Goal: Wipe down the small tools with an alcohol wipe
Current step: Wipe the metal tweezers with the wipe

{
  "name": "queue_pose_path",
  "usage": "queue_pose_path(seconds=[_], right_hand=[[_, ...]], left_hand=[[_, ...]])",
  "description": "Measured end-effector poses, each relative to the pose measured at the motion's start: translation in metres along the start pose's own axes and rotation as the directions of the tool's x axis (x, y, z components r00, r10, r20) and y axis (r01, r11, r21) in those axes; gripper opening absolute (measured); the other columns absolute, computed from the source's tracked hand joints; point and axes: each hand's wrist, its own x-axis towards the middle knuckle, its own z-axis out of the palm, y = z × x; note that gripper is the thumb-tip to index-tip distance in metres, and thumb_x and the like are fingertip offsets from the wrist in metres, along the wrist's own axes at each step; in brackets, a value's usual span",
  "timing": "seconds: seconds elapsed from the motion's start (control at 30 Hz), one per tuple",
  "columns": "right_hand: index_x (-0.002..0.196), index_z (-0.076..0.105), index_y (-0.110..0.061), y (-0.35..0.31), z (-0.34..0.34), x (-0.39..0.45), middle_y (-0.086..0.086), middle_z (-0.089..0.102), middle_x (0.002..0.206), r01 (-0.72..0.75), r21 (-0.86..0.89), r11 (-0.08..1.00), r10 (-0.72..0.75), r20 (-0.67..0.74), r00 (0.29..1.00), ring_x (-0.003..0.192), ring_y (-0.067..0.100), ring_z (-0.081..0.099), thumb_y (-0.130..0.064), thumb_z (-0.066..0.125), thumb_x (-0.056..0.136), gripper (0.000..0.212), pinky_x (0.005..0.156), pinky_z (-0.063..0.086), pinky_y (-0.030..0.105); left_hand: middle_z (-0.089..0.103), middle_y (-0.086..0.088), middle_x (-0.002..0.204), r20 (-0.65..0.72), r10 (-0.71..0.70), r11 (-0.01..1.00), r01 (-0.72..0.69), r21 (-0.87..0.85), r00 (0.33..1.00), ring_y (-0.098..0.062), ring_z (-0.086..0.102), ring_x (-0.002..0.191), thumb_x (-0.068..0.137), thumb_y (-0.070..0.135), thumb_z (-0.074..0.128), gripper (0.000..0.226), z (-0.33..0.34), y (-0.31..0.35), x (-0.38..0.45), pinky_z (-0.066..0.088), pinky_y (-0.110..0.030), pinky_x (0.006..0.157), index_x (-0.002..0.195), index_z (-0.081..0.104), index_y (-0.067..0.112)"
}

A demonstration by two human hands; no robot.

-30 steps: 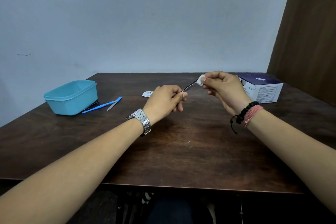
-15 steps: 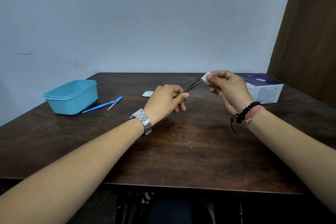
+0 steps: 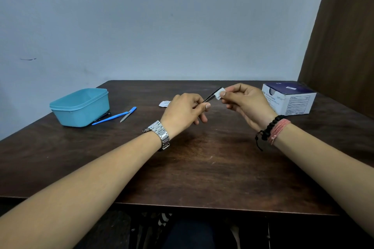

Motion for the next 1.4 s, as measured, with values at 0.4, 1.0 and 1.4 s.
queue_pose_path(seconds=[0.4,1.0,1.4], right_hand=[[0.076,0.042,-0.017,0.008,0.009,-0.004,0.013,0.066,0.080,0.026,-0.087,0.996,-0.017,0.098,0.995,0.059,0.011,0.057,0.002,0.071,0.081,0.036,0.056,0.048,0.021],[0.075,0.041,-0.019,0.001,0.009,-0.005,0.003,0.056,0.071,0.126,-0.190,0.974,-0.099,0.146,0.984,0.059,0.011,0.049,0.005,0.069,0.081,0.038,0.054,0.041,0.020],[0.078,0.041,-0.019,-0.003,0.005,-0.005,0.004,0.068,0.076,0.146,-0.189,0.971,-0.129,0.098,0.987,0.059,0.009,0.052,0.000,0.073,0.080,0.037,0.055,0.042,0.020]], left_hand=[[0.074,0.005,0.068,0.022,0.047,0.993,-0.044,-0.110,0.999,-0.010,0.068,0.054,0.092,0.036,0.061,0.023,0.005,0.001,0.001,0.053,-0.022,0.063,0.095,0.060,0.014],[0.074,-0.001,0.073,0.020,-0.008,0.927,0.015,-0.374,1.000,-0.011,0.064,0.056,0.092,0.030,0.063,0.020,0.003,0.003,0.000,0.048,-0.018,0.057,0.106,0.056,0.016],[0.071,-0.003,0.068,0.014,0.018,0.928,-0.011,-0.372,1.000,-0.012,0.063,0.056,0.091,0.025,0.065,0.019,0.002,0.002,0.001,0.050,-0.020,0.060,0.104,0.056,0.014]])
